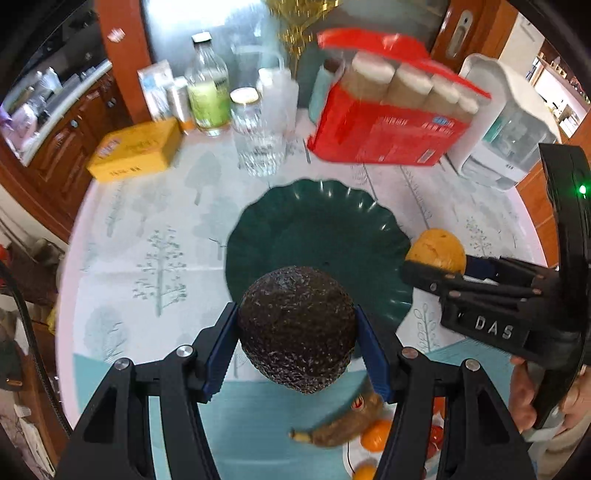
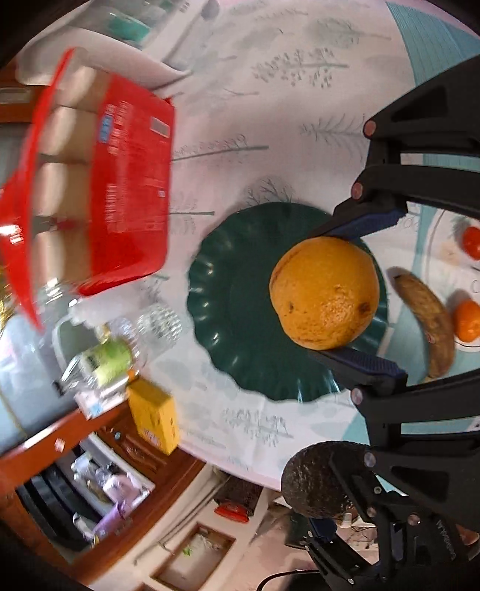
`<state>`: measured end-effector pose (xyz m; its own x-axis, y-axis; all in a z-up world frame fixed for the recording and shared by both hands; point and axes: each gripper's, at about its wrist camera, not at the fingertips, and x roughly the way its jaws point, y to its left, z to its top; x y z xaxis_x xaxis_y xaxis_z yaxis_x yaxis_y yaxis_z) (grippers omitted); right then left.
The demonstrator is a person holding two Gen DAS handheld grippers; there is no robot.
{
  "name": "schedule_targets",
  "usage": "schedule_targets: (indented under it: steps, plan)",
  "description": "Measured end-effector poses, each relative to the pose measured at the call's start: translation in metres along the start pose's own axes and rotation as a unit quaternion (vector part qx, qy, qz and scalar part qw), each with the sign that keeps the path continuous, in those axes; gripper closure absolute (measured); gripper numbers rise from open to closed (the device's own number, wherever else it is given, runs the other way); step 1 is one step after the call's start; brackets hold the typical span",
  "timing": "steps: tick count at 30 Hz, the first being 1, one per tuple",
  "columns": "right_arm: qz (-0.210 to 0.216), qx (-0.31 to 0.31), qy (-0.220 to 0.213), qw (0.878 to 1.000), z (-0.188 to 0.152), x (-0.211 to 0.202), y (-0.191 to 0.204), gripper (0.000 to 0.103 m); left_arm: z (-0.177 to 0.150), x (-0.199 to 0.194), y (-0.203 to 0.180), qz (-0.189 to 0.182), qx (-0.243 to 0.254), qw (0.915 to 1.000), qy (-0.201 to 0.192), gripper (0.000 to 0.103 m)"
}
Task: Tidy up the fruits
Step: 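Carry the avocado and large orange to the green plate with both tools, then open the left tool on the avocado while the right tool releases the orange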
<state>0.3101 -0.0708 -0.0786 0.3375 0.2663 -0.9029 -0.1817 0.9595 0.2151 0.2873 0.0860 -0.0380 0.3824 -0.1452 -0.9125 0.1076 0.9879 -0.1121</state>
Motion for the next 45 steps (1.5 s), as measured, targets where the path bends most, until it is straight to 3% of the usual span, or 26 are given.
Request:
schedule_targets:
  steps: [10, 18, 27, 32, 45]
  plan:
    - [-0.003, 0.020, 0.062, 0.998, -0.010, 0.071, -0.013, 0.048, -0.003, 0.099, 0.012, -0.023, 0.006, 0.9967, 0.078, 0.042]
    - [-0.004, 0.022, 0.077, 0.997, -0.009, 0.091, -0.015, 0.048, 0.000, 0.123, 0.017, -0.033, -0.002, 0.9961, 0.081, 0.042]
    - [0.002, 0.013, 0.064, 0.998, -0.008, 0.091, -0.017, 0.046, 0.002, 0.125, 0.016, -0.037, 0.003, 0.9972, 0.066, 0.040]
    - [0.021, 0.028, 0.063, 0.997, -0.008, 0.090, -0.023, 0.045, 0.007, 0.113, 0.020, -0.040, -0.010, 0.9982, 0.044, 0.021]
    - [0.015, 0.017, 0.041, 0.999, -0.006, 0.064, -0.019, 0.042, 0.005, 0.072, 0.020, -0.022, 0.000, 0.9997, 0.014, 0.020]
